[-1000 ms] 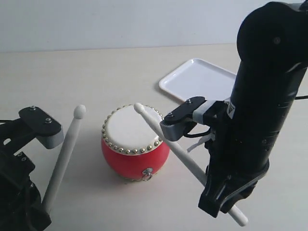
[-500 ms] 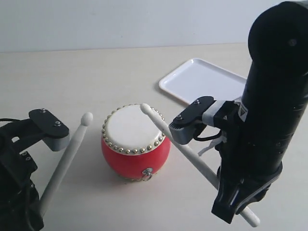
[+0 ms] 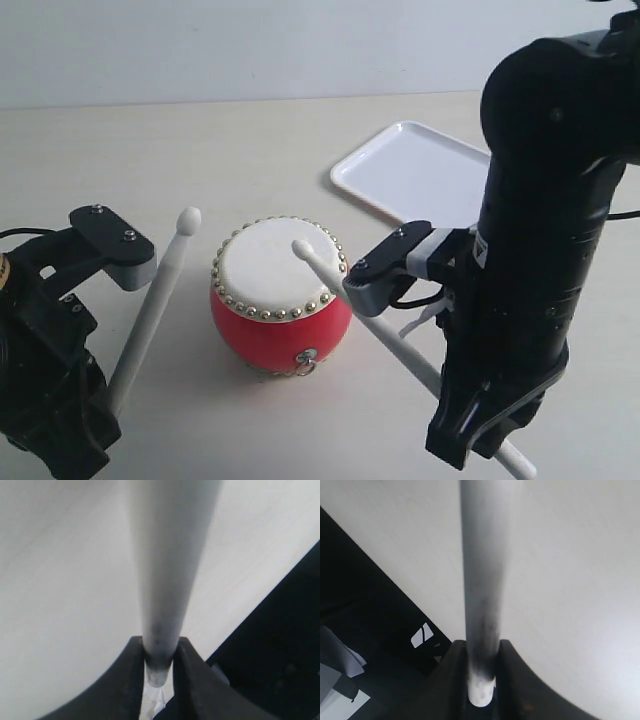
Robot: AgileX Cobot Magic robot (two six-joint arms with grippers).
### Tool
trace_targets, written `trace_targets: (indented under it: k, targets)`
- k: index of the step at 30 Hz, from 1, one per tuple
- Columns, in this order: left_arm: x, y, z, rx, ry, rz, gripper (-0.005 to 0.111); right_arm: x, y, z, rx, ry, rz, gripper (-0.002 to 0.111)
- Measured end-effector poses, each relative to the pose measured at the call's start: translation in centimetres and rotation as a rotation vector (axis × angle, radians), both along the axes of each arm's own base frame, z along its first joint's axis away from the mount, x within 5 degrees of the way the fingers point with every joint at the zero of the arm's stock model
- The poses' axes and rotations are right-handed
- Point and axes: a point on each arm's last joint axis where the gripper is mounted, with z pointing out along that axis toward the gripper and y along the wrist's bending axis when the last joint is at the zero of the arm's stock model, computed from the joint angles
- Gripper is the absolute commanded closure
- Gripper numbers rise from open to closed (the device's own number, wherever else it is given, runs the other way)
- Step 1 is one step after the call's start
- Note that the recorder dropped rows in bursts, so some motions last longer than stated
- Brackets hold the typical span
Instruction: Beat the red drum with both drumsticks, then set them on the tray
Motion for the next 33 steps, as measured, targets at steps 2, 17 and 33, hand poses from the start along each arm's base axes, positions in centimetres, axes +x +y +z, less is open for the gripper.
trace_targets:
  k: [2, 17, 33]
  targets:
    - [0.0, 0.0, 0.0, 0.000, 0.000, -0.002, 0.107, 0.2, 0.2, -0.6, -0.017, 0.019, 0.000, 0.108]
    - [0.1, 0.0, 0.0, 0.001, -0.005, -0.002, 0.107, 3.0, 1.9, 0.5, -0.015, -0.084, -0.012, 0.108]
    - [5.9, -4.3, -4.8, 0.245, 0.255, -0.075, 0.107, 0.7, -0.8, 4.4, 0.032, -0.214, -0.021, 0.108]
